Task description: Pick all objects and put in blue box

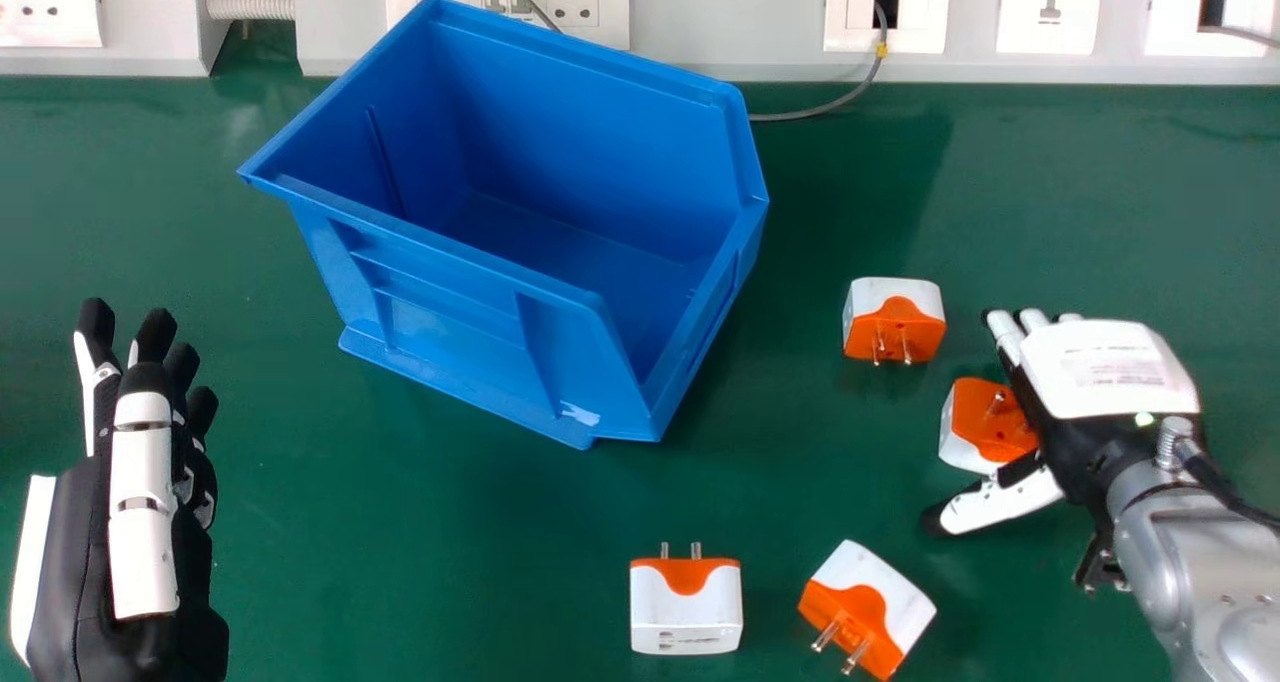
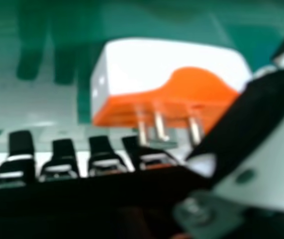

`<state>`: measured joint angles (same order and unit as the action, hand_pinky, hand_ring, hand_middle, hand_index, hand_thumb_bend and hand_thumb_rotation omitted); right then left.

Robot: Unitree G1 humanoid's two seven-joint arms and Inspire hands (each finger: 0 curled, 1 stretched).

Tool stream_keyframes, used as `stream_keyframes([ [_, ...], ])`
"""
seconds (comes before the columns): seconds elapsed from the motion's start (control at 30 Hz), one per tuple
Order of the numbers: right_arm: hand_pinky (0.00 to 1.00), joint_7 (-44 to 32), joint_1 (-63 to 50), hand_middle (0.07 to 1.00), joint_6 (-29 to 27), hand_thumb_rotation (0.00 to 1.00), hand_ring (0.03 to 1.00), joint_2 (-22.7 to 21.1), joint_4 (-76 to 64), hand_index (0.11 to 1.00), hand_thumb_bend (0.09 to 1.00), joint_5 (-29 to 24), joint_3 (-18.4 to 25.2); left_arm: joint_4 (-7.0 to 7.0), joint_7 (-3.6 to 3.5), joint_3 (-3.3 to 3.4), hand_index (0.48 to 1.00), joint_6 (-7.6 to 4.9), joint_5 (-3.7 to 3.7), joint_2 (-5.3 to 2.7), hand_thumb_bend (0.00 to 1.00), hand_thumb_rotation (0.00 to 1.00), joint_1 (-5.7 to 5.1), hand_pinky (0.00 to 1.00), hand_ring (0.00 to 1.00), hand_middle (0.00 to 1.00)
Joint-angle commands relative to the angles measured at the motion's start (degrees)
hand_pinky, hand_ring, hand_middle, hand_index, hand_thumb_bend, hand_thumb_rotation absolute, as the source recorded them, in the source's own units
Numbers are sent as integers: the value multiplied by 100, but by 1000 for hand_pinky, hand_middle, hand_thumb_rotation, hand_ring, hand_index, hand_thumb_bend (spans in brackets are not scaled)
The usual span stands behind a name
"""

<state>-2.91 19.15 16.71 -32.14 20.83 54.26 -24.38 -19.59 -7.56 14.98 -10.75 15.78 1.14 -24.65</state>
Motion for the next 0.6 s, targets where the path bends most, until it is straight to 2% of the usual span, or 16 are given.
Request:
stream_keyframes([
  [0.0,762,192,114,867,-156,471,838,61,287,871,841,-183,113,-183,-47,57,993,-109,39,63,245,968,-54,1000,1000,1000],
  [0.03,701,245,111,807,-290,405,773,86,352,795,774,-347,190,-186,-58,65,992,-111,49,72,244,968,-60,1000,1000,1000],
  [0.07,701,349,103,807,-439,405,773,99,413,795,774,-487,254,-195,-66,72,992,-110,61,75,244,968,-67,1000,1000,1000],
  [0.13,567,367,96,700,-634,309,648,88,449,685,671,-706,350,-209,-70,88,993,-99,67,80,243,967,-75,1000,1000,1000],
  [0.2,567,244,120,700,-656,309,648,69,447,685,671,-837,387,-222,-69,97,993,-98,66,84,243,967,-85,1000,1000,1000],
  [0.23,525,201,142,671,-634,276,614,71,457,646,633,-874,393,-222,-77,101,992,-101,75,88,240,971,-85,1000,1000,1000],
  [0.37,488,76,204,647,-525,232,588,86,440,591,578,-958,393,-228,-106,123,992,-73,135,96,246,967,-73,1000,1000,1000],
  [0.43,481,51,231,645,-474,217,585,93,436,572,558,-945,373,-244,-95,125,992,-40,125,98,250,961,-66,1000,1000,1000],
  [0.57,463,104,268,638,-458,193,575,144,471,544,529,-983,398,-234,-129,124,993,-28,116,124,254,953,-46,1000,1000,1000],
])
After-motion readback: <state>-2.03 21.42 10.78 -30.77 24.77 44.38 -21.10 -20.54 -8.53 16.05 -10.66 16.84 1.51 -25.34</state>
